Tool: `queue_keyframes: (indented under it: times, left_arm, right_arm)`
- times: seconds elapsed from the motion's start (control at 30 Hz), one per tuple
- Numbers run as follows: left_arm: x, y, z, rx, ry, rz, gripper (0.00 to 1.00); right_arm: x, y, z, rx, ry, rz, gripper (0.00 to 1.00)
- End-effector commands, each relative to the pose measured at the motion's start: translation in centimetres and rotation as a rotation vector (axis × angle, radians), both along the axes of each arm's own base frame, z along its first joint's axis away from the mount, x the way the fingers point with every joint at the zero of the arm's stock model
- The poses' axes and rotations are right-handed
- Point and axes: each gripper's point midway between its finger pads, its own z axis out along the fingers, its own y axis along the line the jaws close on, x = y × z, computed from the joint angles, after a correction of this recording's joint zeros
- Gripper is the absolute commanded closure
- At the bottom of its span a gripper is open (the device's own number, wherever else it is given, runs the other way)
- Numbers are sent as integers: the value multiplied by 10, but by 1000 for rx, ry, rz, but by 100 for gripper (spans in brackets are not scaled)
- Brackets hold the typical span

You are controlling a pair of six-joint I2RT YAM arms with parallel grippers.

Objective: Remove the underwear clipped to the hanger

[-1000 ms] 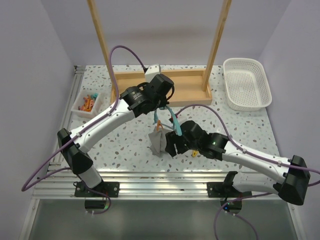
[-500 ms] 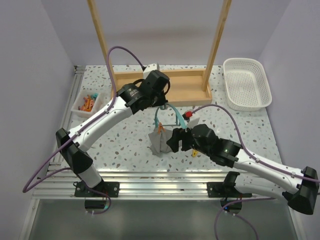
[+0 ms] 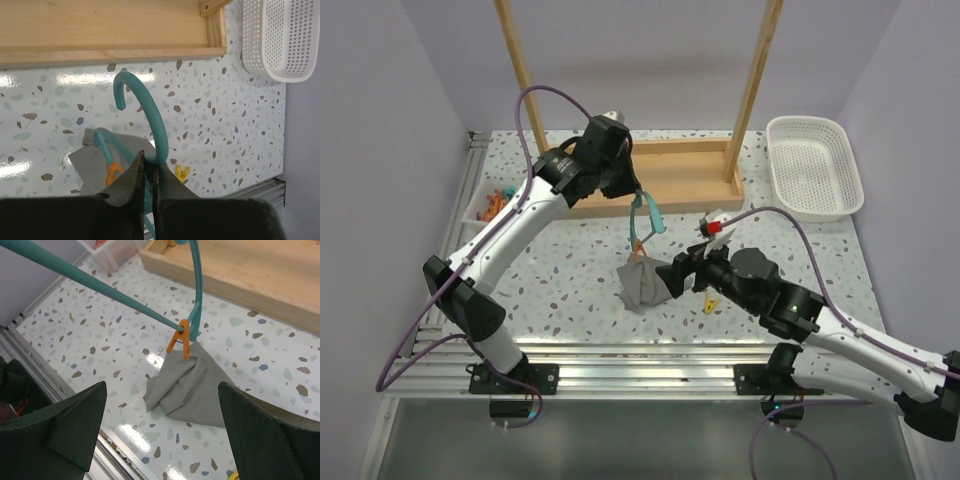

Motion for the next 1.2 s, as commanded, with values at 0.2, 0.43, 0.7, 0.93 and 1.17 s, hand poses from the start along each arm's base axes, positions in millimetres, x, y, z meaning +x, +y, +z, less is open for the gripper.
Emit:
queue_keyframes:
  times: [0.2,0.43,0.7,0.93,1.17]
  left_arm:
    - [-1,-10,52,-165,-43,-23,100]
    - [7,-15,64,-232,-30,1,100]
    - [8,-22,71,-277,-23,-1,100]
    - [8,-23,70,-282,-19,-2,100]
    - [7,-25,67,-290,-14,-8,100]
  right_arm:
    - [6,21,-20,-75,-92,97,2]
    - [30,24,-26,-69,-123,-13,2]
    - [74,9,-36,-187,-171,-270,6]
    - [91,9,-38,-167,-166,-383,12]
    - [90,28,-46,-157,-128,-322,65]
